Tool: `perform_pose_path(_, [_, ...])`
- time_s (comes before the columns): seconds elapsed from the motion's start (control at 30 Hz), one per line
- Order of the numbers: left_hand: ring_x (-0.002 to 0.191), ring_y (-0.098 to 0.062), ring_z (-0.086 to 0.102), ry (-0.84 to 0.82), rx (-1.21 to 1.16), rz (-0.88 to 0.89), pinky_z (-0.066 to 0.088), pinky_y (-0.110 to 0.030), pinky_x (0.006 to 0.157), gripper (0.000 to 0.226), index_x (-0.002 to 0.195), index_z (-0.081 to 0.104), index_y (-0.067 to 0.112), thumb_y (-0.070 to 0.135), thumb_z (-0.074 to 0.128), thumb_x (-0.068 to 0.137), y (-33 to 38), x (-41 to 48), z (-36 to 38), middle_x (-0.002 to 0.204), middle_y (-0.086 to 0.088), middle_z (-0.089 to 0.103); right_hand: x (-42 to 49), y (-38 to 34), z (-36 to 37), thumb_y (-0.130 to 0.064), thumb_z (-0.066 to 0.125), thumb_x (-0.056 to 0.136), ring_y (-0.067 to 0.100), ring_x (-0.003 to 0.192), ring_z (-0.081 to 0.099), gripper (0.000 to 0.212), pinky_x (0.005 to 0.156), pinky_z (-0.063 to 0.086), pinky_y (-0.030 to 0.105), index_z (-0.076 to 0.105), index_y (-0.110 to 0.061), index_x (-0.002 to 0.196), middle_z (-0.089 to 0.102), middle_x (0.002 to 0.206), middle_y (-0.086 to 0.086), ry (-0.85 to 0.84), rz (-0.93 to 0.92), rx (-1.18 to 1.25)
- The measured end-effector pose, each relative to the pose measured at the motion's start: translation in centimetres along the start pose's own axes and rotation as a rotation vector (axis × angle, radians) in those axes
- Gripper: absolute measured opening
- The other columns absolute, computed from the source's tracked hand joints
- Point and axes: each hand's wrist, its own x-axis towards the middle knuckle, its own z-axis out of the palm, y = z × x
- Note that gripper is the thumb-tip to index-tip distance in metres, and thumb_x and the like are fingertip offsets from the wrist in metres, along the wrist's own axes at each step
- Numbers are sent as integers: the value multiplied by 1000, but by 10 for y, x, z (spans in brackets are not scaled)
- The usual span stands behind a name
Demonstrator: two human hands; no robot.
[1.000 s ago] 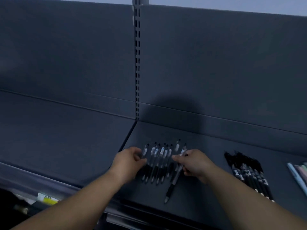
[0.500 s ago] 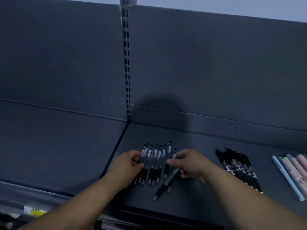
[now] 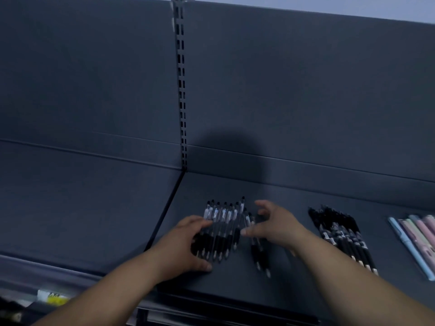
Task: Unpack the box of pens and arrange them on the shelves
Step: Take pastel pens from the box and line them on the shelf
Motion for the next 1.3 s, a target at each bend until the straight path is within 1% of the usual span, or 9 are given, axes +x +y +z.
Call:
perform_pose_path(0.23, [120,2,42,23,10,34,33,-1,95,86,140,41,30,26,85,67,-5,3,1,139,21,28,-36,-6,6,-27,94,55,7,95,56,120,75,44,10,23,-23,152,25,145,-5,-251,-127,-429])
perform_pose_path(0.4, [130,0,35,42,85,59,31,-18,110,79,140,42,34,29,81,72,-7,8,-1,145,20,27,-26,-8,15,-30,89,64,7,90,55,110,73,41,6,25,-20,152,23,147,-5,-137,-158,-377])
perform_pose_path(0.5, [131,5,29,35,128,90,23,-11,108,81,141,38,38,34,80,73,-6,7,-1,146,25,21,-26,-1,14,-30,91,60,6,92,53,111,66,40,-1,29,-22,151,21,146,-9,-122,-192,-329])
perform_pose_path(0.63, [129,9,25,24,148,115,18,-4,102,84,142,36,39,39,80,71,-3,5,0,143,31,16,-29,5,11,-37,94,51,3,109,47,122,86,42,8,24,-32,151,5,153,-18,-229,-249,-404])
perform_pose_path(0.8, [130,10,26,18,170,134,17,-4,102,71,140,39,38,35,75,78,-2,9,-2,141,32,20,-20,6,11,-34,89,62,4,103,47,100,71,34,-4,36,-31,146,21,150,-15,-167,-299,-404])
perform_pose_path(0.87, [133,8,26,20,174,137,18,-7,106,71,141,39,38,36,74,79,-3,10,-4,141,32,19,-16,6,11,-37,89,61,6,116,45,101,86,34,-1,35,-33,146,21,151,-14,-144,-324,-412])
perform_pose_path(0.97, [134,9,15,-14,191,148,15,-9,109,90,144,31,40,58,72,67,-3,9,-3,145,32,10,-11,6,7,-48,89,54,10,143,18,116,115,21,19,24,-39,149,6,158,-17,-142,-368,-492])
perform_pose_path(1.13, [137,4,2,-15,298,243,5,-13,112,113,148,24,37,85,42,47,-1,14,5,152,22,7,0,9,15,-66,83,48,9,147,-15,134,122,8,33,2,-42,152,-19,158,-17,-218,-397,-606])
perform_pose_path(1.3, [128,3,12,77,312,288,12,-13,108,106,141,42,31,85,46,50,-2,28,7,151,9,27,4,12,25,-83,64,47,9,148,-8,126,121,7,27,16,-34,153,-7,161,-11,-146,-444,-553])
